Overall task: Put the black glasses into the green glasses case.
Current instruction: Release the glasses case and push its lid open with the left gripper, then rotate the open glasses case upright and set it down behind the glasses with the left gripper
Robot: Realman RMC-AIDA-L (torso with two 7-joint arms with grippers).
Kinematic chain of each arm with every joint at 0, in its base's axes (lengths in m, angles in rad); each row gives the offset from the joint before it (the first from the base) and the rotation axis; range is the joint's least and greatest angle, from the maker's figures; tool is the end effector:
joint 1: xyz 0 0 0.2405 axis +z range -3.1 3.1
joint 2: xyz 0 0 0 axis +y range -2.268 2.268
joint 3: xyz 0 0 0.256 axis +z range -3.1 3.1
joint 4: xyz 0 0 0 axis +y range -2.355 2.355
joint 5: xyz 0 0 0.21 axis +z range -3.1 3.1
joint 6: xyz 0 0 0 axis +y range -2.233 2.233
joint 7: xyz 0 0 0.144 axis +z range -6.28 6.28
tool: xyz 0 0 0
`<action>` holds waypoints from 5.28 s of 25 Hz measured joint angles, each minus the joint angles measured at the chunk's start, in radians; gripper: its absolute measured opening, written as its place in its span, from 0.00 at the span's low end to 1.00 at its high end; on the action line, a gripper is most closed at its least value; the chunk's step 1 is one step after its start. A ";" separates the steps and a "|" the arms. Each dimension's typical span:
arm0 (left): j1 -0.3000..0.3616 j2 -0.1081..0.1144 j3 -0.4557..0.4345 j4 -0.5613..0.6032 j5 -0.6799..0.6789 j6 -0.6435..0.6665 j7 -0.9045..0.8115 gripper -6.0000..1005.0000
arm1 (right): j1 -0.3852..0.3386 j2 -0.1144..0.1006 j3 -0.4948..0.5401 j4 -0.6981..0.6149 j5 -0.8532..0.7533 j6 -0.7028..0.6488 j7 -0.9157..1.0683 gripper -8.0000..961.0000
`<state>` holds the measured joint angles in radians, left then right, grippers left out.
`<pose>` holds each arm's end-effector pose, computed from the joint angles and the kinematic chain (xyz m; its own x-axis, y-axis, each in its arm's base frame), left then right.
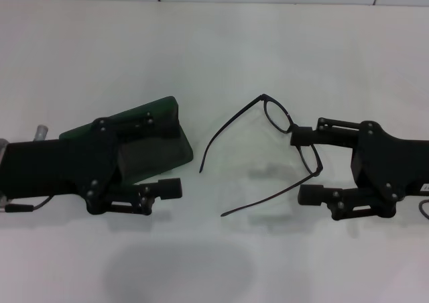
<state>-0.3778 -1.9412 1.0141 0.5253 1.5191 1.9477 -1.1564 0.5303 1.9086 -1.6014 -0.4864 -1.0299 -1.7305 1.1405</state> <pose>-0.2608 0.2569 0.0358 0.6614 0.1714 0.7302 0.1971 -0.9790 0.0512 0.2039 0.2916 -0.0071 0.6776 -0.1613 -0.7176 -0.0937 -0.9866 0.1334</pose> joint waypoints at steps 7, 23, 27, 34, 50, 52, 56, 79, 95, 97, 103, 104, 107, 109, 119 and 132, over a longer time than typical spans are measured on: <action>-0.012 -0.001 -0.006 0.001 0.004 -0.001 -0.009 0.88 | -0.043 0.025 0.091 -0.058 -0.081 -0.002 0.002 0.86; 0.000 -0.031 -0.057 0.257 -0.074 -0.001 -0.213 0.88 | -0.086 0.027 0.228 -0.023 -0.088 0.020 -0.022 0.86; 0.052 -0.074 -0.093 0.742 0.077 -0.162 -0.567 0.88 | -0.136 0.028 0.325 -0.006 -0.089 0.023 -0.039 0.86; 0.040 -0.146 0.011 1.254 0.747 -0.351 -0.908 0.87 | -0.201 0.059 0.419 0.003 -0.089 0.024 -0.073 0.86; -0.118 -0.148 0.219 0.920 1.107 -0.405 -1.097 0.87 | -0.180 0.073 0.443 0.021 -0.090 0.054 -0.089 0.86; -0.121 -0.148 0.235 0.911 1.135 -0.424 -1.110 0.87 | -0.181 0.074 0.443 0.021 -0.090 0.058 -0.089 0.86; -0.147 -0.146 0.262 0.875 1.178 -0.430 -1.135 0.87 | -0.186 0.075 0.443 0.021 -0.090 0.062 -0.090 0.86; -0.168 -0.148 0.303 0.953 1.196 -0.429 -1.137 0.22 | -0.188 0.076 0.440 0.046 -0.090 0.062 -0.099 0.86; -0.455 -0.150 0.508 0.685 1.190 -0.818 -1.001 0.21 | -0.168 0.103 0.421 0.061 -0.194 0.004 -0.097 0.86; -0.479 -0.151 0.544 0.621 1.189 -0.894 -1.000 0.21 | -0.168 0.104 0.420 0.073 -0.194 -0.001 -0.097 0.86; -0.538 -0.154 0.622 0.479 1.178 -1.033 -0.998 0.22 | -0.172 0.104 0.420 0.085 -0.194 -0.001 -0.098 0.86; -0.554 -0.155 0.625 0.448 1.169 -1.035 -0.994 0.22 | -0.172 0.104 0.421 0.085 -0.194 -0.001 -0.098 0.86; -0.573 -0.156 0.630 0.395 1.126 -1.039 -0.965 0.22 | -0.170 0.104 0.421 0.085 -0.194 0.004 -0.098 0.86; -0.574 -0.157 0.640 0.381 1.105 -1.041 -0.950 0.22 | -0.168 0.104 0.422 0.085 -0.194 0.005 -0.098 0.86; -0.567 -0.159 0.717 0.368 1.096 -1.042 -0.948 0.23 | -0.168 0.104 0.422 0.085 -0.194 0.006 -0.099 0.86; -0.569 -0.159 0.722 0.374 1.073 -1.031 -0.954 0.24 | -0.171 0.104 0.425 0.098 -0.194 0.008 -0.099 0.86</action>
<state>-0.9473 -2.1002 1.7363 0.8996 2.5923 0.9164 -2.1105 0.3589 2.0125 -1.1762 -0.3882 -1.2241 -1.7226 1.0415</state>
